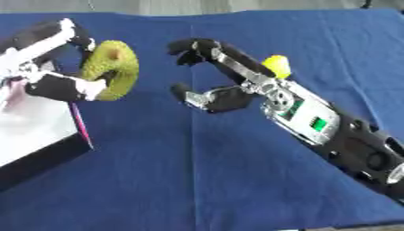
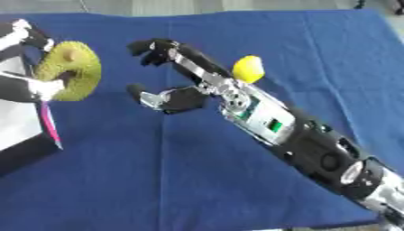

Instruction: Pick up the objects with one hand, pass them to the other hand, and then place them into the box on the other side of the table.

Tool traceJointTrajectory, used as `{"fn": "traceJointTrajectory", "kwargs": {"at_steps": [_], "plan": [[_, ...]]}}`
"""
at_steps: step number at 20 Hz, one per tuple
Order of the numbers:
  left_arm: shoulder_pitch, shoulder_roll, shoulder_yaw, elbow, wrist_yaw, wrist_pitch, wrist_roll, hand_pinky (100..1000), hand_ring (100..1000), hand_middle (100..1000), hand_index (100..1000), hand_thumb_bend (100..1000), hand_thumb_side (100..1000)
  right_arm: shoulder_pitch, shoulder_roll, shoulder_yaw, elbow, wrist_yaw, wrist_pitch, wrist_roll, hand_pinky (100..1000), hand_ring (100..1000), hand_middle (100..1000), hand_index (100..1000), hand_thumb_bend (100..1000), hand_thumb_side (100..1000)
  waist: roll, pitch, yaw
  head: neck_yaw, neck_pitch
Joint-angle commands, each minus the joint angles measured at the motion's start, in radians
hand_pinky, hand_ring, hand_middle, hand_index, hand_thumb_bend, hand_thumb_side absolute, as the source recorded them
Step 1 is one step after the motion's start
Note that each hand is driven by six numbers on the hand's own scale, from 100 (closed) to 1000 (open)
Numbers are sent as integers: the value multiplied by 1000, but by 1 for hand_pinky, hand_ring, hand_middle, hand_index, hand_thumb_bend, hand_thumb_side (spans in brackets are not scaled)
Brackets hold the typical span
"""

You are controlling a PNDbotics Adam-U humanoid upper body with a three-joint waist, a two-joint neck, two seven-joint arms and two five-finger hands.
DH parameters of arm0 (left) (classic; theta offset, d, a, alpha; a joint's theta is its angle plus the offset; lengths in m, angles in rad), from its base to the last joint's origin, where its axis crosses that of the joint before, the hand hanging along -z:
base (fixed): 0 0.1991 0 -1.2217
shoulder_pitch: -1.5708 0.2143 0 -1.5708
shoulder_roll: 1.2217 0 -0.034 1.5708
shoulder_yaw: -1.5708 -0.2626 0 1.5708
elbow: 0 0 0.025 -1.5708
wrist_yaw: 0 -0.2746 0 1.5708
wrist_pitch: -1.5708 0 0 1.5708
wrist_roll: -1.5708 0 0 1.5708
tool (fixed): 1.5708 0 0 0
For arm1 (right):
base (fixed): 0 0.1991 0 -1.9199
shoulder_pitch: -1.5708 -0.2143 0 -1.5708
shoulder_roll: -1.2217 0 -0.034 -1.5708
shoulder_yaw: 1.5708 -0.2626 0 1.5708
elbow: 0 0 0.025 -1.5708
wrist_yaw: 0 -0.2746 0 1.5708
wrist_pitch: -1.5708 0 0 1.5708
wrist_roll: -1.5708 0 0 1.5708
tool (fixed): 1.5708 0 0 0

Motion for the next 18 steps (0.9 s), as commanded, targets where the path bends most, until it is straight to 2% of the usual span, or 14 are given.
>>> {"fn": "traceJointTrajectory", "kwargs": {"at_steps": [1, 4, 5, 8, 13, 18], "plan": [[-8, 84, 60, -15, 28, 13, 38, 858, 478, 291, 322, 100, 144, -4, -33, -17, -30, 7, 3, 2, 824, 797, 828, 906, 274, 446, 16, -12, 1, 22, -2], [2, 133, 95, 7, 38, 19, 65, 856, 482, 294, 323, 100, 138, 1, -37, -19, -38, 10, 4, 9, 825, 796, 828, 906, 276, 440, 16, -14, 3, 45, -1], [5, 151, 104, 22, 36, 21, 69, 856, 483, 295, 323, 100, 112, 2, -38, -20, -38, 11, 3, 10, 825, 796, 828, 905, 283, 443, 17, -14, 4, 56, -1], [14, 186, 123, 58, 35, 12, 80, 858, 485, 295, 324, 100, 139, 3, -38, -20, -39, 14, -3, 15, 826, 796, 828, 905, 277, 437, 14, -15, 3, 86, -3], [35, 231, 157, 102, 39, 12, 97, 866, 487, 296, 325, 100, 147, 6, -36, -21, -39, 25, -11, 23, 827, 796, 827, 902, 278, 434, 10, -15, 3, 139, -7], [56, 255, 184, 143, 41, 19, 102, 875, 490, 298, 327, 100, 157, 8, -32, -22, -39, 34, -15, 22, 828, 796, 828, 902, 279, 430, 1, -13, 3, 175, -15]]}}
